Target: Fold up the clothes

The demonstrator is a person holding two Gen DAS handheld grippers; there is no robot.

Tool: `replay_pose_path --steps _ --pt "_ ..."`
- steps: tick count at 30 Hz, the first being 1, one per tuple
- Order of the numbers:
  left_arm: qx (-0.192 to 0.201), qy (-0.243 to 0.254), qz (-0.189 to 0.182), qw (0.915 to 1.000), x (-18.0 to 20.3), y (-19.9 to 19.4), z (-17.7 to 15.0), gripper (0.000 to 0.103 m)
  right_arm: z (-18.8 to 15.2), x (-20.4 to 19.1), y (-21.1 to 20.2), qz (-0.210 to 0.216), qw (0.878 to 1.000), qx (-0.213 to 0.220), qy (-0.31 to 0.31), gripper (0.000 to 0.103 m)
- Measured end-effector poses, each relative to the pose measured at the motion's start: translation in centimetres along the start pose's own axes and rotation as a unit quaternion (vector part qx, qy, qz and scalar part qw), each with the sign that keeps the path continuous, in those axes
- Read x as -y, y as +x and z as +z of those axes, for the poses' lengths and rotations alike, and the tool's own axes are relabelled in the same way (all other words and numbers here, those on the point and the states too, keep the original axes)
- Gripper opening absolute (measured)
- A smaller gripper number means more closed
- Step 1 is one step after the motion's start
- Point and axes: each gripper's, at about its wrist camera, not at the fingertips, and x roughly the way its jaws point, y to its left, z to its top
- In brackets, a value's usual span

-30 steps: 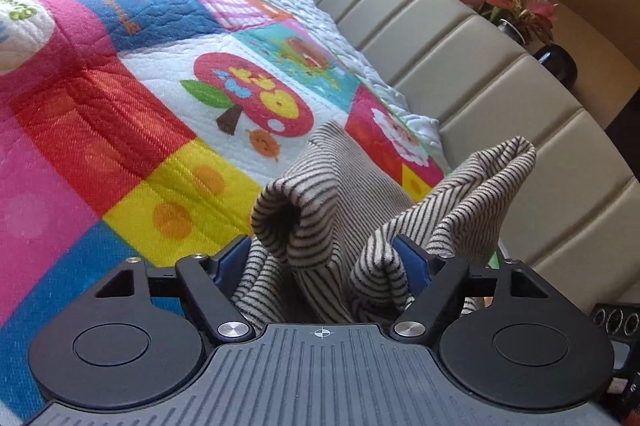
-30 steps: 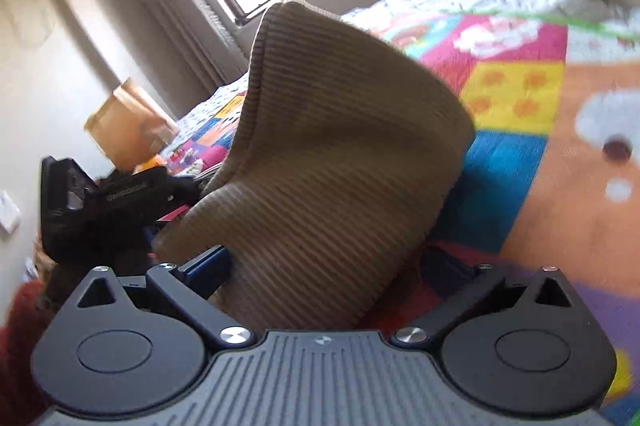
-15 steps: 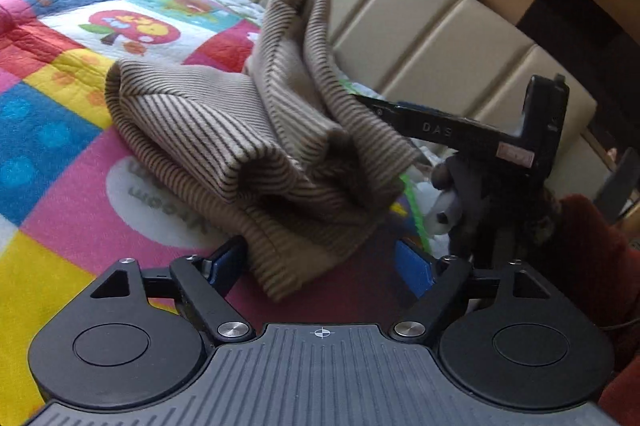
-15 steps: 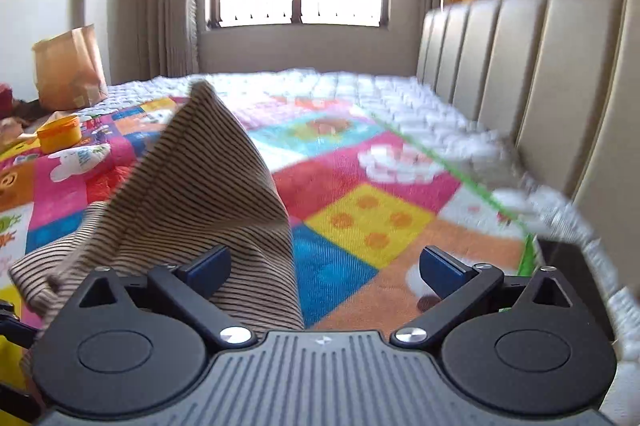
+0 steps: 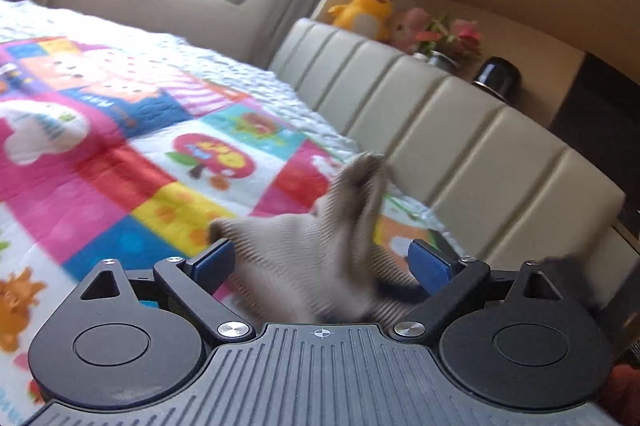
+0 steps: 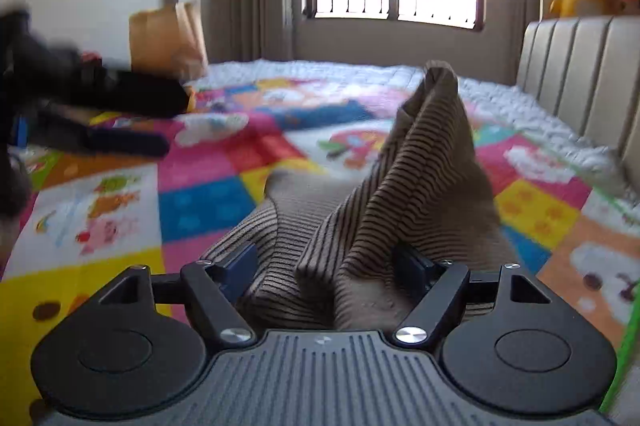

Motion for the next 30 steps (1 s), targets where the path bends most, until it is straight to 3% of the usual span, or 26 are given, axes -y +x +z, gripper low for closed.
replay_pose_path --steps 2,5,9,12,17,22,26,28,30 --pt "-0.006 0.013 -0.003 0.9999 0.5 1.3 0.5 0.096 -0.2 -0.4 -1.1 0.004 0.999 0.010 -0.030 0.077" --pt "-0.015 0.023 -0.001 0.9996 1.1 4.1 1.8 0.096 0.2 1.1 -3.4 0.023 0.999 0.021 -0.021 0.079" --pt "-0.011 0.051 -0.029 0.9982 3.7 8.5 5.0 0.096 -0.3 3.3 -5.8 -0.021 0.999 0.031 -0.008 0.081" --pt "-0.013 0.068 -0.026 0.9972 5.2 12.5 7.3 0.097 -1.4 4.6 -6.9 -0.031 0.999 0.030 0.017 0.084" --pt "-0.067 0.086 0.087 0.9902 2.2 18.4 7.1 0.092 -3.0 5.6 -7.9 -0.057 0.998 0.030 0.023 0.085" --pt "-0.112 0.059 0.140 0.9820 -4.2 18.4 3.9 0.093 -3.1 6.2 -8.0 -0.061 0.997 0.036 0.034 0.085" --pt "-0.122 -0.036 0.121 0.9845 -8.2 17.5 3.6 0.094 -0.7 2.8 -8.1 -0.079 0.991 0.110 -0.025 0.085" --pt "-0.116 -0.032 0.124 0.9849 -8.0 16.9 3.4 0.094 0.7 0.6 -7.7 -0.087 0.985 0.141 -0.050 0.085" --pt "-0.111 -0.030 0.127 0.9851 -7.7 16.2 3.2 0.094 1.8 -1.0 -6.3 -0.082 0.985 0.135 -0.064 0.085"
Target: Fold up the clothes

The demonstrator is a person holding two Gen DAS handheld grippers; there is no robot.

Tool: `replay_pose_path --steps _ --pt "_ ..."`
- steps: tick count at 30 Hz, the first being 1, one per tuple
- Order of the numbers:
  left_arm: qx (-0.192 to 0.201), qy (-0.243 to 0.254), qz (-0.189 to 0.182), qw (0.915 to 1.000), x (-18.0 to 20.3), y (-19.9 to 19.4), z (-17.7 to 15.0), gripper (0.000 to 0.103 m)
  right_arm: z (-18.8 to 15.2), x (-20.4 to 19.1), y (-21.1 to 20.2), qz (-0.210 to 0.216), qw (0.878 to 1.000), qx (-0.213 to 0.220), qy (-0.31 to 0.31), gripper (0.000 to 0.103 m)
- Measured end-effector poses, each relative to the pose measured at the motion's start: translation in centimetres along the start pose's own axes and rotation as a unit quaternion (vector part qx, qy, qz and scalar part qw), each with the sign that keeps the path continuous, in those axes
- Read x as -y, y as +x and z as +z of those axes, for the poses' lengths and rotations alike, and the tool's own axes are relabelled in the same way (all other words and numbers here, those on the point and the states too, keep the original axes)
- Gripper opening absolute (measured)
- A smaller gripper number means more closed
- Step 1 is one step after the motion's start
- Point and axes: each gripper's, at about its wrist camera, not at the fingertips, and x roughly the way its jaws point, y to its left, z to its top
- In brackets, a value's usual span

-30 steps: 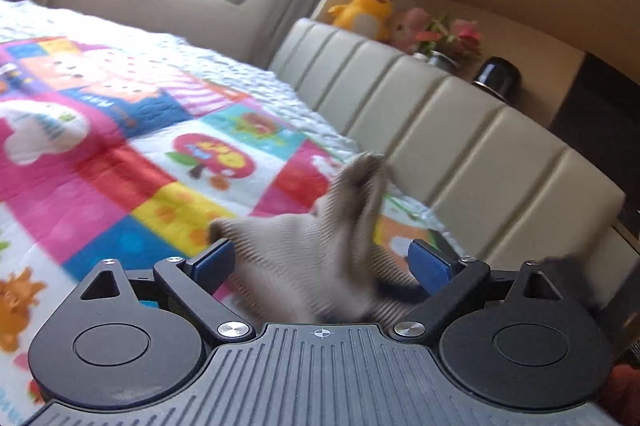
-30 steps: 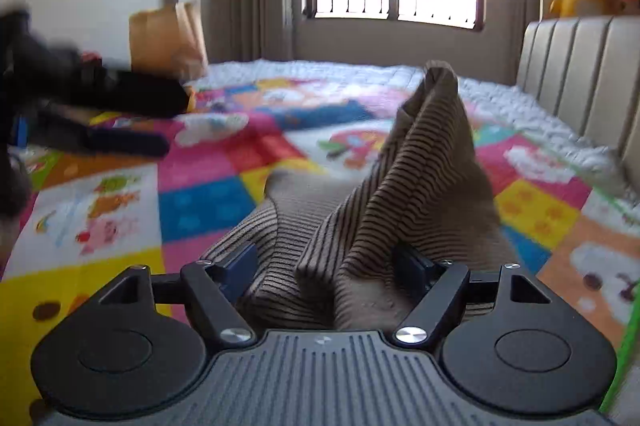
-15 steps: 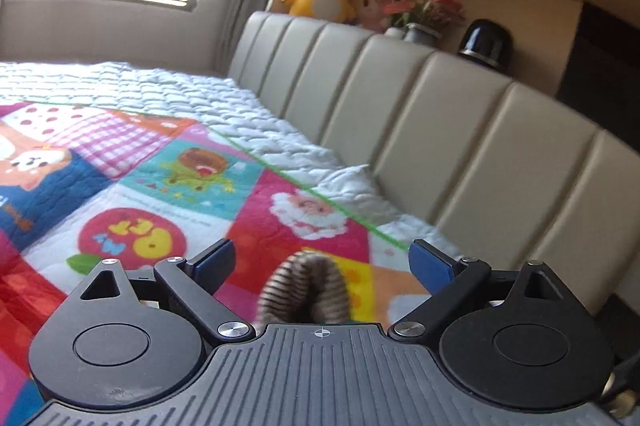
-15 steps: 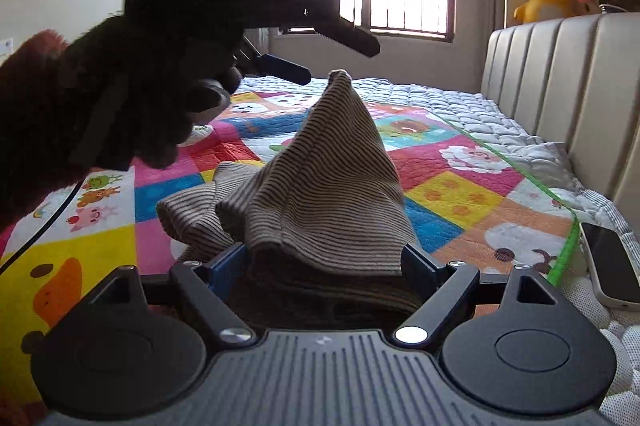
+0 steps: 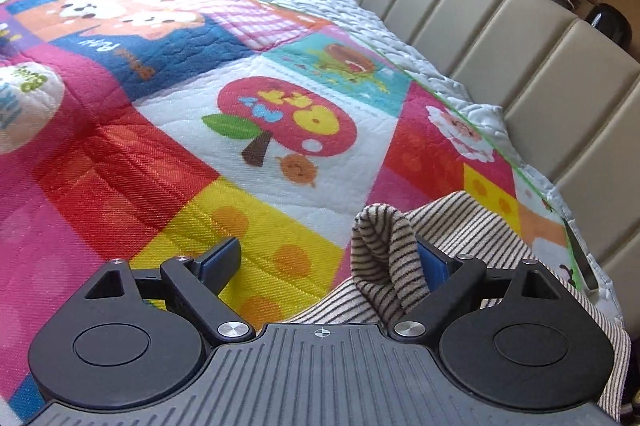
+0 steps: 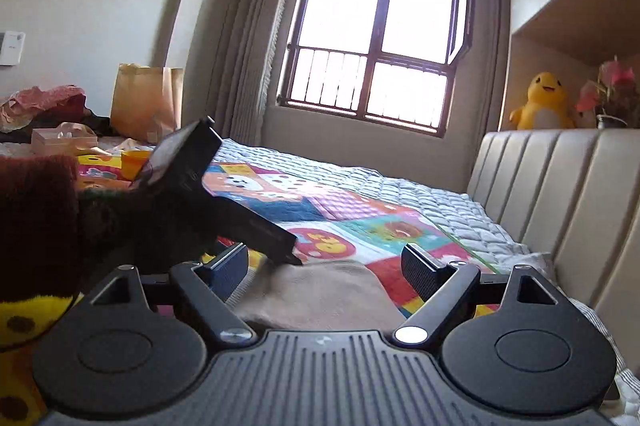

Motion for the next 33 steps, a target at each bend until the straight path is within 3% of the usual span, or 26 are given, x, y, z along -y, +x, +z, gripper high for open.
replay_pose_path --steps 6,10,14,17,20,23,25,26,29,31,33 --pt "0.023 -0.024 -0.010 0.9994 -1.4 -3.5 -1.3 0.094 -2.6 -1.9 5.8 -0.001 0.994 -0.104 -0.039 0.080" --pt "0.054 -0.025 -0.031 0.9977 -1.6 -8.1 -2.8 0.093 -2.9 -0.6 4.3 -0.022 0.995 -0.091 -0.035 0.081" --pt "0.068 -0.032 -0.036 0.9965 -1.3 -10.4 -5.1 0.093 -1.8 -1.9 3.4 -0.011 0.995 -0.075 -0.067 0.081" --pt "0.075 -0.060 -0.047 0.9942 -1.7 -11.5 -6.8 0.094 -1.9 -3.1 5.0 -0.026 0.991 -0.091 -0.096 0.081" --pt "0.076 -0.082 -0.053 0.9923 -2.2 -12.6 -8.1 0.096 -2.5 -2.9 6.9 -0.004 0.986 -0.135 -0.093 0.083" --pt "0.067 -0.100 -0.062 0.9908 -2.6 -12.6 -9.2 0.097 -2.4 -3.0 7.2 0.000 0.985 -0.135 -0.110 0.082" --pt "0.060 -0.107 -0.067 0.9902 -2.7 -12.4 -9.7 0.097 -2.3 -2.5 6.9 -0.010 0.984 -0.126 -0.124 0.059" --pt "0.058 -0.107 -0.070 0.9901 -2.7 -12.4 -9.9 0.097 -2.3 -2.0 6.8 -0.017 0.984 -0.128 -0.126 0.052" --pt "0.053 -0.107 -0.078 0.9898 -2.5 -12.0 -10.2 0.097 -2.3 -0.6 6.5 -0.037 0.981 -0.133 -0.132 0.055" --pt "0.050 -0.108 -0.092 0.9886 -2.1 -11.6 -10.1 0.096 -2.5 0.0 6.3 -0.048 0.980 -0.136 -0.139 0.065" --pt "0.045 -0.101 -0.118 0.9868 -1.3 -11.3 -10.2 0.090 -3.5 -0.1 6.3 -0.051 0.979 -0.132 -0.148 0.065"
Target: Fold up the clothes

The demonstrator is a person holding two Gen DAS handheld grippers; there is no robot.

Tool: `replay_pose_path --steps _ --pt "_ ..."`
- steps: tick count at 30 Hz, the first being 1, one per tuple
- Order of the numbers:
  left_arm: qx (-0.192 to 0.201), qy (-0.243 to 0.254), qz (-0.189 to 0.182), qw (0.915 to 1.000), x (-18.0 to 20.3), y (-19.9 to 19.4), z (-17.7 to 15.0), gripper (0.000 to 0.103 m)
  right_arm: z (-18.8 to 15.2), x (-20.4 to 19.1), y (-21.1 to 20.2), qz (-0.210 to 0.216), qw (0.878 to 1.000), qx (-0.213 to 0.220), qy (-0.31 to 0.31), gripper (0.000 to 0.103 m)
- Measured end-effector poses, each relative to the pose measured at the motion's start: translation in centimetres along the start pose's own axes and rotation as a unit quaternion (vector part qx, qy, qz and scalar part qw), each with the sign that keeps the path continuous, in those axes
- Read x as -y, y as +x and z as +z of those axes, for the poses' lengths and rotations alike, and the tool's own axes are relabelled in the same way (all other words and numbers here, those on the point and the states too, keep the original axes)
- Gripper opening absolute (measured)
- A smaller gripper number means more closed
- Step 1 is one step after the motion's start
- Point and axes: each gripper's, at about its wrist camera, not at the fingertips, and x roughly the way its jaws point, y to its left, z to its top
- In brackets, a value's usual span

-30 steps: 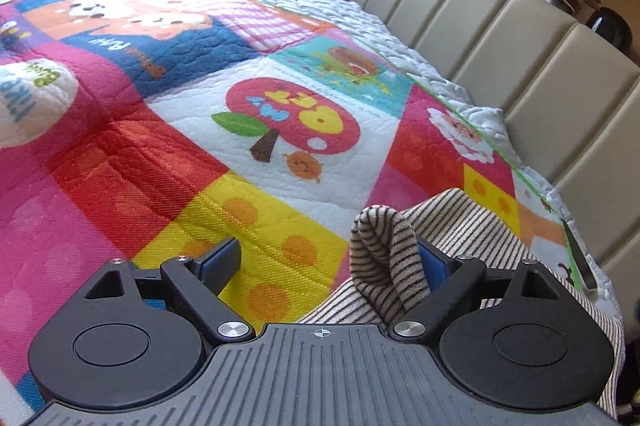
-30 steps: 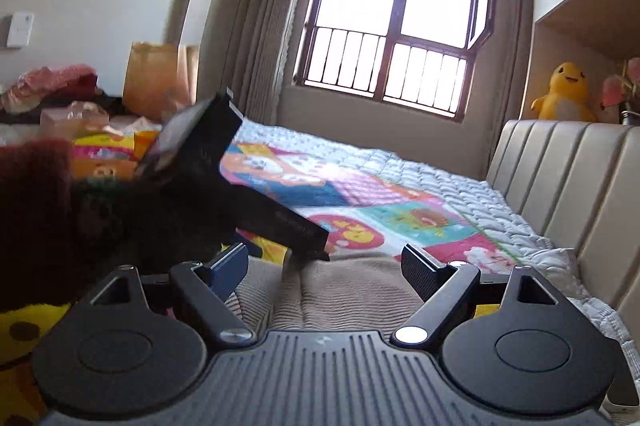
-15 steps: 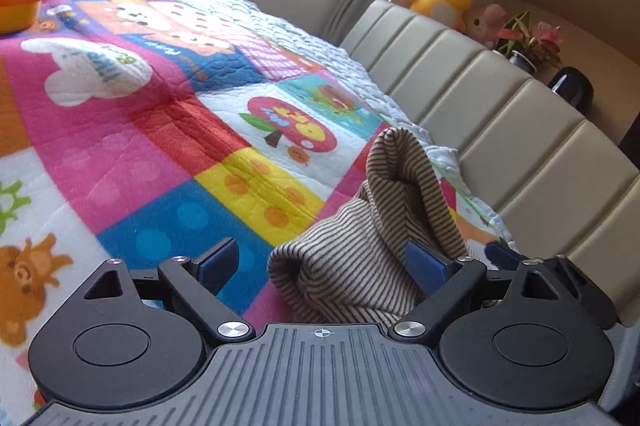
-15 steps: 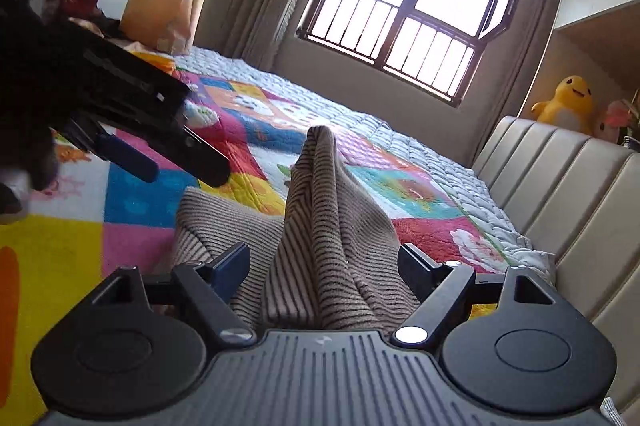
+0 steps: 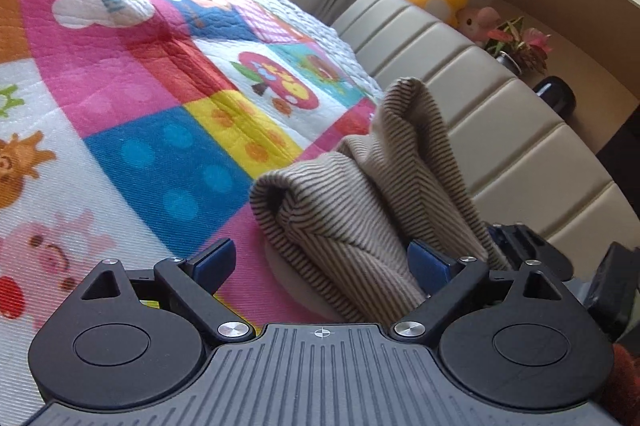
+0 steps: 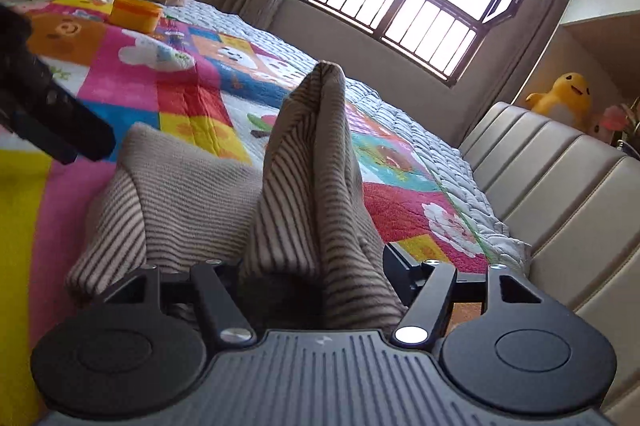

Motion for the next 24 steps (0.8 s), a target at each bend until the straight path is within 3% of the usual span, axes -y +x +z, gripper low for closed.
replay_pose_path --steps 1,3,5,6,10,15,20,24 --pt "-0.005 0.005 -0.011 0.9999 0.4 0.2 -0.2 0.082 -0.3 0.1 0.0 -0.005 1.000 0.007 0.005 0.064" --pt "-0.017 0.015 -0.018 0.9996 1.0 0.7 -0.5 0.072 -0.1 0.7 -0.1 -0.029 0.999 0.024 0.001 0.031" --pt "-0.027 0.021 -0.021 0.9992 1.3 1.3 -0.8 0.068 0.5 1.6 -0.4 -0.054 0.998 0.043 -0.007 0.025" --pt "-0.030 0.021 -0.025 0.9990 1.5 1.5 -0.9 0.063 1.1 2.5 -0.8 -0.057 0.997 0.051 -0.008 0.024" --pt "-0.044 0.023 -0.034 0.9982 1.8 3.0 -1.4 0.061 4.3 4.7 -5.3 -0.031 0.995 0.096 -0.024 0.022" --pt "-0.044 0.007 -0.036 0.9983 1.3 3.7 -1.7 0.059 4.4 -0.8 -9.5 0.026 0.981 0.125 -0.148 0.022" --pt "0.007 -0.020 0.000 0.9998 -1.0 -1.1 -0.4 0.059 1.8 -5.6 -8.6 0.056 0.973 0.097 -0.201 0.022" --pt "0.059 -0.006 0.012 0.9982 -1.0 -5.1 1.8 0.061 0.4 -9.1 -8.5 0.086 0.956 0.093 -0.265 0.022"
